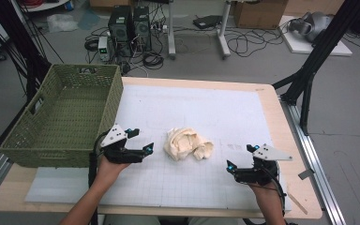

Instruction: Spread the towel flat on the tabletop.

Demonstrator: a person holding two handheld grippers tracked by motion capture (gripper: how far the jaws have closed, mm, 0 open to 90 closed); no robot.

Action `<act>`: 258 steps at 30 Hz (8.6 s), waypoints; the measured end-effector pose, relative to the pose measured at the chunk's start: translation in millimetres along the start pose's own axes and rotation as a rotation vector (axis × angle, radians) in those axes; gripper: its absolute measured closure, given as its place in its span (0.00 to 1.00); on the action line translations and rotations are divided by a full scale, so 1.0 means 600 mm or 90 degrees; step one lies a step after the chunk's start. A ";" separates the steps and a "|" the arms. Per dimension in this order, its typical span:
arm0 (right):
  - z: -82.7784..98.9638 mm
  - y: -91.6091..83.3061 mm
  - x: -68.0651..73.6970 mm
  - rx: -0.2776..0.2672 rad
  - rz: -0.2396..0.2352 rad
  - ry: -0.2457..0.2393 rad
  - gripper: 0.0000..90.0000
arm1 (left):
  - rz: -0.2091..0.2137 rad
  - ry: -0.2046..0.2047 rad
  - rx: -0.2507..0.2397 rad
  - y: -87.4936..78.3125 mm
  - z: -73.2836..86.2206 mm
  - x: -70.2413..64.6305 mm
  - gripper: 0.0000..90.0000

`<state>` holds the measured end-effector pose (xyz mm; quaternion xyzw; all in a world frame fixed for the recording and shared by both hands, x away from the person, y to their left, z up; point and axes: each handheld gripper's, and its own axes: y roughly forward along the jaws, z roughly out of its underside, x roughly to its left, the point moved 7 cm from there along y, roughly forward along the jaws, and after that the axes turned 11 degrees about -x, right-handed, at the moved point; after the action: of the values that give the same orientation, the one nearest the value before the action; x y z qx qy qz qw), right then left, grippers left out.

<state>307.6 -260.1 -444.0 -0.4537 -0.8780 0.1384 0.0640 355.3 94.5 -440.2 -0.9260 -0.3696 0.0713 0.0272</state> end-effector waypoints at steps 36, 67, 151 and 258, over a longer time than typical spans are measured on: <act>0.030 0.167 0.086 0.149 -0.118 -0.049 0.87 | 0.000 -0.008 0.006 0.000 0.004 0.006 0.25; -0.034 0.180 0.113 0.105 -0.137 -0.030 0.95 | 0.008 -0.008 0.011 0.002 0.006 0.005 0.29; -0.008 0.061 0.049 0.043 -0.173 0.000 0.54 | 0.139 0.183 0.208 0.142 0.062 -0.118 0.72; 0.038 0.102 0.006 0.114 -0.064 -0.022 0.53 | 0.148 -0.007 0.137 0.006 0.016 -0.028 0.95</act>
<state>347.7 -227.8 -484.4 -0.3989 -0.8848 0.2207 0.0964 344.1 80.2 -448.2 -0.9540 -0.2501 0.1183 0.1157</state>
